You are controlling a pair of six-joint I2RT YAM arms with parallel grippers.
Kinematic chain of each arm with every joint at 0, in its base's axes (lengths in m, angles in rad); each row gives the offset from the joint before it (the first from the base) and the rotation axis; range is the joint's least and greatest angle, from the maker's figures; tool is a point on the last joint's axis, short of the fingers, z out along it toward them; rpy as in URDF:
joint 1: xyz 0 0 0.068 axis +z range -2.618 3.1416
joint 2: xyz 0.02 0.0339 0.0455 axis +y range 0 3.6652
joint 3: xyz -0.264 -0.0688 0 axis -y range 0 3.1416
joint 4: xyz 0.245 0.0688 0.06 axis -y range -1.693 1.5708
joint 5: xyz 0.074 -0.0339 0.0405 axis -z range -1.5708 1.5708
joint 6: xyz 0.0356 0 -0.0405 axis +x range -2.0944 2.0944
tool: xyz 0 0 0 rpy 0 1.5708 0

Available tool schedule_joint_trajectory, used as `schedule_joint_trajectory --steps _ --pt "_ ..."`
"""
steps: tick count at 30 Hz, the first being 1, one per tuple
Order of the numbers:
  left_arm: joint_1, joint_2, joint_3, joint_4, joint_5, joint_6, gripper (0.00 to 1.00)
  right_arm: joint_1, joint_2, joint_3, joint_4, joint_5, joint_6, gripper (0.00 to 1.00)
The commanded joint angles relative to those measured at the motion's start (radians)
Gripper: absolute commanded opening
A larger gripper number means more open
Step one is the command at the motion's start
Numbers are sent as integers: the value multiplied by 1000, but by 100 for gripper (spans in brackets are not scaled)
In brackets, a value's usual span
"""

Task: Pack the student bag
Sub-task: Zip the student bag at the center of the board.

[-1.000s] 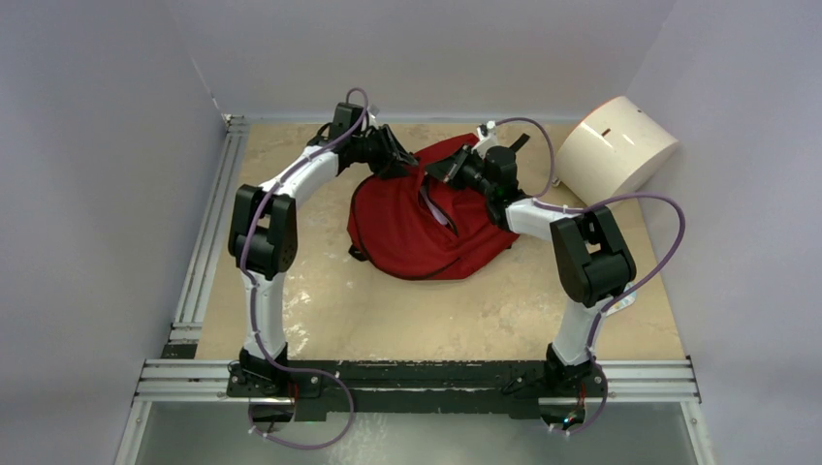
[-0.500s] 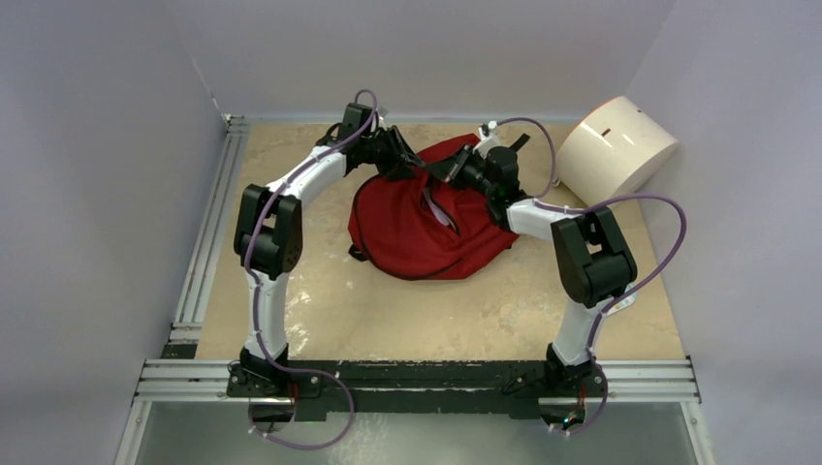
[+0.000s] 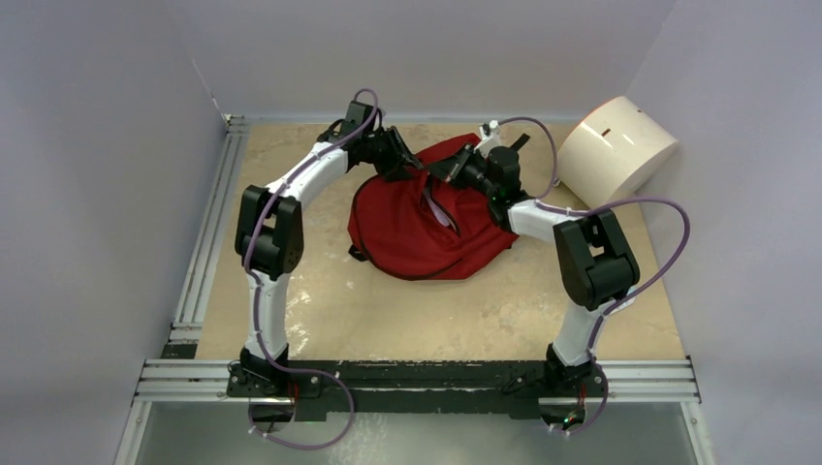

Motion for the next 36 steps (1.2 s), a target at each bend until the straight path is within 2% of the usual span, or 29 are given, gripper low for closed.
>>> schedule_joint_trajectory --steps 1,9,19,36 --pt "-8 -93 16 -63 -66 4 39 2 -55 6 72 -28 -7 0" --pt "-10 -121 -29 -30 -57 -97 40 1 -49 10 75 -34 -7 0" --pt "-30 -59 36 -47 -47 -162 42 1 -47 12 84 -34 -10 0" --pt "-53 29 86 -15 6 -186 40 2 -39 11 94 -36 -12 0"
